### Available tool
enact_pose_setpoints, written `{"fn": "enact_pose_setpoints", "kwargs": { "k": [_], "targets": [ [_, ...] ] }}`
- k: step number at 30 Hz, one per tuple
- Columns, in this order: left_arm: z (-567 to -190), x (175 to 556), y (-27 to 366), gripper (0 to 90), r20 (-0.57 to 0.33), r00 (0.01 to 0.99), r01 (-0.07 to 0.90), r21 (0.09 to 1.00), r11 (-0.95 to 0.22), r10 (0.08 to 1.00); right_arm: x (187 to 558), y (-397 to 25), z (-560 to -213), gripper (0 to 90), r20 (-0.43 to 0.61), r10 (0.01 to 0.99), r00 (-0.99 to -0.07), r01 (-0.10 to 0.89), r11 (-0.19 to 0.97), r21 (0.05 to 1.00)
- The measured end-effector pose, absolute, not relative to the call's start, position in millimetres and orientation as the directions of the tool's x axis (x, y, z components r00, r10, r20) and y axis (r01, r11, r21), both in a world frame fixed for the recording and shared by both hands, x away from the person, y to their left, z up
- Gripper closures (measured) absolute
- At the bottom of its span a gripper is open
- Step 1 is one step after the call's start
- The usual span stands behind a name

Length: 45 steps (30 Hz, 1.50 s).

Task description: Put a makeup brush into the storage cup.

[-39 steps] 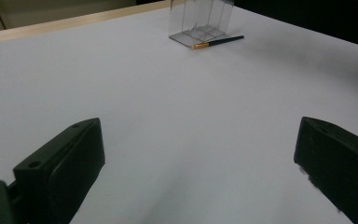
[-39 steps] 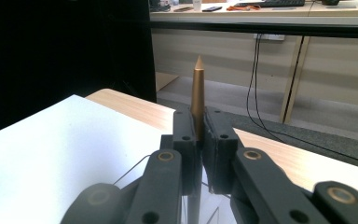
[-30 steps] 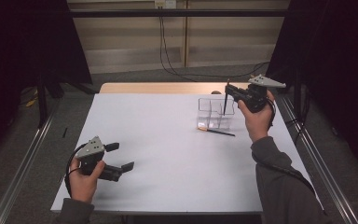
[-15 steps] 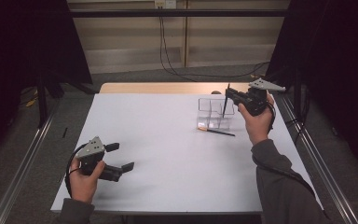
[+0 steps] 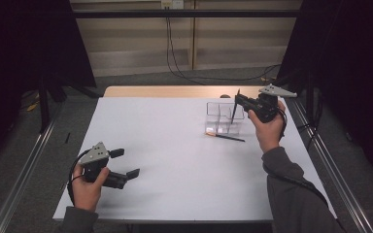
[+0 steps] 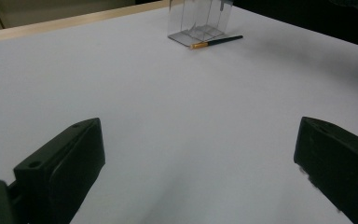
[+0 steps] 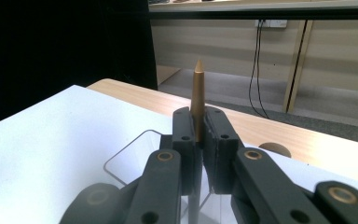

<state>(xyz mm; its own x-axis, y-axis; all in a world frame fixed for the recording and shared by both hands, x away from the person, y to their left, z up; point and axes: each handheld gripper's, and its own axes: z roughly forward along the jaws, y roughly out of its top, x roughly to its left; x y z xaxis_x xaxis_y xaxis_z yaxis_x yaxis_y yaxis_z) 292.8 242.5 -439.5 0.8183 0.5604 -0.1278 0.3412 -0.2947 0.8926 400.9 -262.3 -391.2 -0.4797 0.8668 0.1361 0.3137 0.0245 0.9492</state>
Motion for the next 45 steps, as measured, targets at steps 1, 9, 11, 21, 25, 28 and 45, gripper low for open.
{"fn": "enact_pose_setpoints", "kwargs": {
  "k": [1, 9, 11, 21, 25, 28, 45],
  "targets": [
    [-439.5, 292.9, 242.8, 1.5, -0.125, 0.819, 0.340, 0.892, -0.298, 0.560, 400.5, -262.4, -392.8, 83.7, 0.137, 0.865, -0.482, 0.314, 0.025, 0.949],
    [-439.9, 292.9, 241.6, 1.6, -0.134, 0.819, 0.347, 0.890, -0.296, 0.558, 398.7, -263.9, -397.8, 83.7, 0.140, 0.863, -0.485, 0.321, 0.027, 0.947],
    [-439.8, 292.8, 241.6, 1.6, -0.132, 0.817, 0.348, 0.889, -0.297, 0.561, 398.1, -264.0, -398.5, 83.7, 0.142, 0.865, -0.481, 0.326, 0.026, 0.945],
    [-439.7, 292.8, 242.2, 1.6, -0.129, 0.817, 0.345, 0.890, -0.297, 0.562, 396.2, -264.0, -402.7, 83.5, 0.136, 0.865, -0.482, 0.331, 0.037, 0.943],
    [-440.0, 292.7, 241.8, 1.6, -0.135, 0.818, 0.347, 0.890, -0.294, 0.559, 395.7, -263.4, -404.0, 83.4, 0.134, 0.866, -0.482, 0.331, 0.039, 0.943],
    [-440.3, 292.9, 241.6, 1.6, -0.135, 0.818, 0.348, 0.890, -0.294, 0.559, 395.1, -262.5, -405.6, 83.1, 0.129, 0.867, -0.481, 0.339, 0.048, 0.940],
    [-440.2, 292.9, 242.3, 1.6, -0.133, 0.817, 0.347, 0.890, -0.295, 0.561, 392.2, -260.5, -407.0, 59.1, 0.116, 0.863, -0.492, 0.331, 0.062, 0.942]
  ]
}}
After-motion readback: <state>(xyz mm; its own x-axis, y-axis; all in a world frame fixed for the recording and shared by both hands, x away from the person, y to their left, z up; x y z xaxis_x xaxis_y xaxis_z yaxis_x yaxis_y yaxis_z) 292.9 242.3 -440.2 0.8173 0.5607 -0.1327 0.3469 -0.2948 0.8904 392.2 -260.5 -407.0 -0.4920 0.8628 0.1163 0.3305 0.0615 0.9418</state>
